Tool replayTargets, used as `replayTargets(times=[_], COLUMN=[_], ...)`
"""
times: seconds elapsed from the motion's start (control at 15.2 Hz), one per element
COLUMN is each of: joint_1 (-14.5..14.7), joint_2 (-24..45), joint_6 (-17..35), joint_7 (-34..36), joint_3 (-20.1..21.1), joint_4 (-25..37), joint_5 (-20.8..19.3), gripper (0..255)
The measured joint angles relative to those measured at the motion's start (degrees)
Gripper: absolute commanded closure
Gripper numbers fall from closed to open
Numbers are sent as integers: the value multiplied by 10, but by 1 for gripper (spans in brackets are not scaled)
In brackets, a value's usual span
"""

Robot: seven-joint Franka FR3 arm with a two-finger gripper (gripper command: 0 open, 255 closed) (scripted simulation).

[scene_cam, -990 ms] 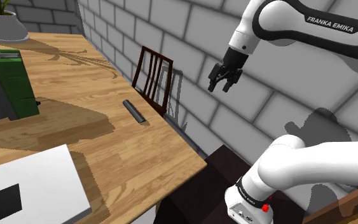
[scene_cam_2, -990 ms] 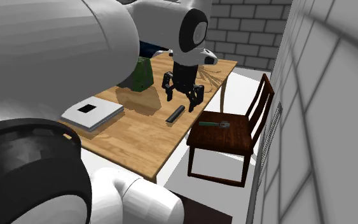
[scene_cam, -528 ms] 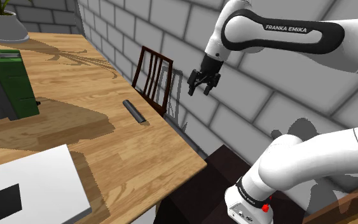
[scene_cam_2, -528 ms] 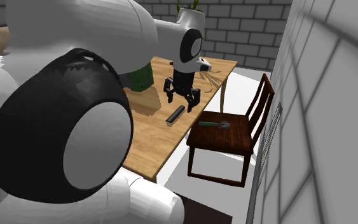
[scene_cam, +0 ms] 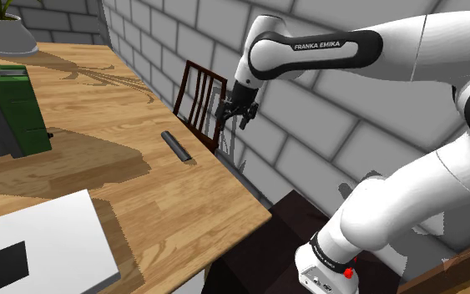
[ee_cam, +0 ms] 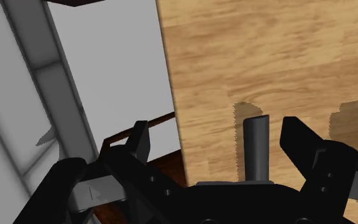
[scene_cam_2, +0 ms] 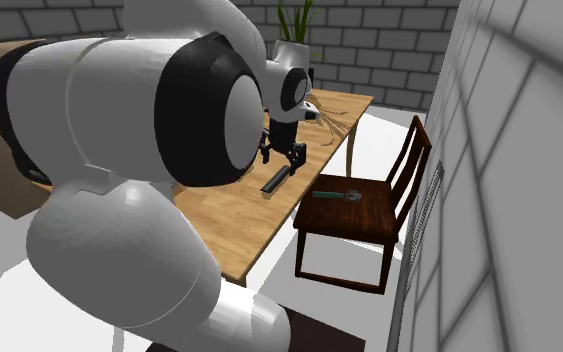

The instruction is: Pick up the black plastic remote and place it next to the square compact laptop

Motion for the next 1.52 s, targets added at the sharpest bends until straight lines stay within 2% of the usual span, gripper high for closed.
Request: replayTargets(times=[0.59, 1.12, 1.52], joint_1=[17, 43, 46], joint_2=[197, 366, 400], joint_6=[84, 104, 139], joint_7=[38, 79, 79], joint_3=[29, 38, 36], joint_4=[112, 259, 258], joint_5=[-24, -61, -66], gripper=[0, 0, 0])
